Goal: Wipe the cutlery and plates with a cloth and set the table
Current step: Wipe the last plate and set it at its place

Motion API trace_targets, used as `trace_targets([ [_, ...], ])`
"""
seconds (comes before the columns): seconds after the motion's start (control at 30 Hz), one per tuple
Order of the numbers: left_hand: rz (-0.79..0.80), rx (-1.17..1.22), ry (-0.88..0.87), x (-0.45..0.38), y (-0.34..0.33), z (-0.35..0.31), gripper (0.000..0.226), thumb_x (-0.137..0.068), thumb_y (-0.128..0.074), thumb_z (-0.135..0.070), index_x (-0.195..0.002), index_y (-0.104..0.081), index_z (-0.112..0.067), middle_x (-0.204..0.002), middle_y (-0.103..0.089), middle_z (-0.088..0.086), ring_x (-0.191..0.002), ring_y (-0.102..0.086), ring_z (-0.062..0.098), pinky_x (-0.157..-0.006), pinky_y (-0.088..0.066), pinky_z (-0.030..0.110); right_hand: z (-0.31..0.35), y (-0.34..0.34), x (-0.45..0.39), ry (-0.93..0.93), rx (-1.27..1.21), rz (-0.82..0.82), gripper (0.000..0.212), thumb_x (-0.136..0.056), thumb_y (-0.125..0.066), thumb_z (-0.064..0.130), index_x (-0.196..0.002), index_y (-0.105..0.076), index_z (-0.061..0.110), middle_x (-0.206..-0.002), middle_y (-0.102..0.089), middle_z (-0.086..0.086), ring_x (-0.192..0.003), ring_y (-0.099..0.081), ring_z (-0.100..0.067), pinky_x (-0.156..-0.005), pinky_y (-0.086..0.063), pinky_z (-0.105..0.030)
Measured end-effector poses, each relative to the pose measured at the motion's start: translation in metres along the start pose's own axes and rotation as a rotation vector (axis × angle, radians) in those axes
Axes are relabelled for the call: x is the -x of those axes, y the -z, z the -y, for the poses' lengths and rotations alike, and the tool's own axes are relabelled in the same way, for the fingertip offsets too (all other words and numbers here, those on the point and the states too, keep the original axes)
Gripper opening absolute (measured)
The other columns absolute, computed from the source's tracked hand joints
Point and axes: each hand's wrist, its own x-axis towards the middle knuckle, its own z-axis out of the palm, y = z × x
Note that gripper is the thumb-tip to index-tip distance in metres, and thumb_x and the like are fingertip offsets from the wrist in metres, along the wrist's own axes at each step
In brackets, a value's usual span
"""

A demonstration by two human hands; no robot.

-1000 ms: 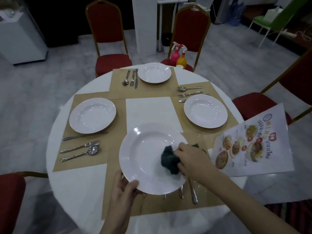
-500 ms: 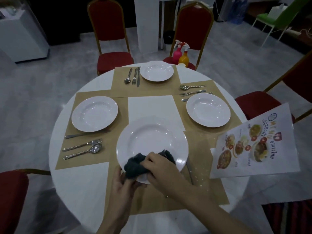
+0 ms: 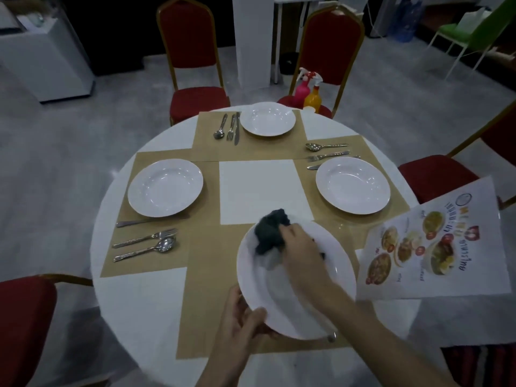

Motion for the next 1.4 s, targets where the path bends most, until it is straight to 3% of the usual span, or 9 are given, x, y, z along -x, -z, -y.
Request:
trace_targets([
  [0.1, -0.058, 0.091, -0.007, -0.011, -0.001, -0.004, 0.041, -0.088, -0.059, 0.002, -0.123, -0.055, -0.018, -0.108, -0.071, 0.008, -0.091, -0.07, 0.03, -0.062, -0.057, 0.038, 0.034, -0.008, 0.014, 0.26, -0.023, 0.065, 0.019, -0.08, -0.064, 0.008, -0.099, -0.063, 0.008, -0.099, -0.063, -0.008, -0.092, -0.059, -0.025, -0.084, -0.051, -0.036],
  [0.3, -0.158, 0.184, -0.027, -0.009, 0.042, -0.016, 0.046, -0.091, -0.045, 0.009, -0.132, -0.052, -0.011, -0.112, -0.069, 0.016, -0.085, -0.069, 0.023, -0.062, -0.059, 0.031, 0.004, 0.023, 0.029, 0.49, 0.012, 0.385, 0.032, -0.076, -0.059, 0.007, -0.106, -0.068, 0.015, -0.103, -0.062, -0.004, -0.096, -0.056, -0.022, -0.087, -0.045, -0.033],
  [0.5, -0.066, 0.039, -0.042, -0.004, 0.032, -0.006, 0.043, -0.077, -0.069, -0.005, -0.117, -0.057, -0.013, -0.1, -0.065, 0.023, -0.063, -0.062, 0.031, -0.052, -0.053, 0.036, -0.043, 0.03, 0.02, 0.212, 0.169, 0.07, 0.042, -0.053, -0.081, -0.003, -0.092, -0.072, 0.011, -0.084, -0.064, -0.003, -0.073, -0.063, -0.023, -0.063, -0.055, -0.03],
  [0.6, 0.014, -0.03, -0.015, -0.001, 0.007, -0.003, 0.061, -0.064, -0.073, -0.028, -0.119, -0.053, -0.011, -0.104, -0.064, 0.021, -0.073, -0.065, 0.033, -0.056, -0.055, 0.038, -0.023, 0.018, 0.009, 0.005, 0.197, 0.037, 0.03, -0.079, -0.065, -0.001, -0.106, -0.063, 0.011, -0.106, -0.059, -0.007, -0.092, -0.058, -0.024, -0.08, -0.049, -0.031],
  [0.7, 0.069, -0.034, -0.001, -0.004, -0.012, 0.0, 0.04, -0.086, -0.064, -0.011, -0.124, -0.051, -0.013, -0.109, -0.064, 0.017, -0.081, -0.067, 0.036, -0.061, -0.056, 0.04, 0.012, 0.003, 0.014, -0.071, 0.034, 0.052, 0.026, -0.093, -0.044, 0.002, -0.117, -0.053, 0.008, -0.121, -0.052, -0.01, -0.106, -0.05, -0.024, -0.092, -0.045, -0.033],
  [1.0, -0.102, 0.169, 0.045, 0.0, 0.039, 0.0, 0.045, -0.089, -0.047, 0.013, -0.124, -0.057, -0.015, -0.103, -0.071, 0.019, -0.078, -0.068, 0.031, -0.055, -0.057, 0.034, -0.004, 0.028, 0.056, 0.44, 0.066, 0.47, 0.031, -0.083, -0.055, 0.006, -0.111, -0.065, 0.014, -0.111, -0.058, -0.005, -0.101, -0.05, -0.021, -0.092, -0.039, -0.031],
  [1.2, -0.006, 0.037, 0.041, 0.006, 0.041, 0.012, 0.055, -0.071, -0.072, -0.008, -0.124, -0.055, -0.015, -0.104, -0.068, 0.022, -0.073, -0.066, 0.033, -0.056, -0.055, 0.039, -0.043, 0.014, 0.051, 0.197, 0.266, 0.194, 0.048, -0.044, -0.088, 0.005, -0.088, -0.071, 0.015, -0.08, -0.065, -0.002, -0.068, -0.064, -0.021, -0.06, -0.055, -0.031],
  [1.33, 0.089, -0.056, 0.043, 0.008, 0.015, 0.012, 0.051, -0.076, -0.065, -0.014, -0.125, -0.05, -0.016, -0.106, -0.068, 0.014, -0.071, -0.068, 0.038, -0.058, -0.056, 0.039, -0.022, 0.003, 0.025, 0.033, 0.192, 0.07, 0.03, -0.088, -0.053, 0.004, -0.117, -0.055, 0.012, -0.113, -0.054, -0.005, -0.101, -0.052, -0.023, -0.087, -0.044, -0.03],
  [1.4, 0.1, -0.08, 0.033, 0.004, 0.007, 0.01, 0.046, -0.082, -0.062, -0.012, -0.126, -0.049, -0.02, -0.112, -0.067, 0.012, -0.081, -0.068, 0.038, -0.061, -0.057, 0.037, -0.005, -0.006, 0.017, 0.028, 0.123, 0.009, 0.033, -0.091, -0.05, 0.005, -0.124, -0.051, 0.011, -0.116, -0.054, -0.005, -0.102, -0.051, -0.021, -0.09, -0.046, -0.031],
])
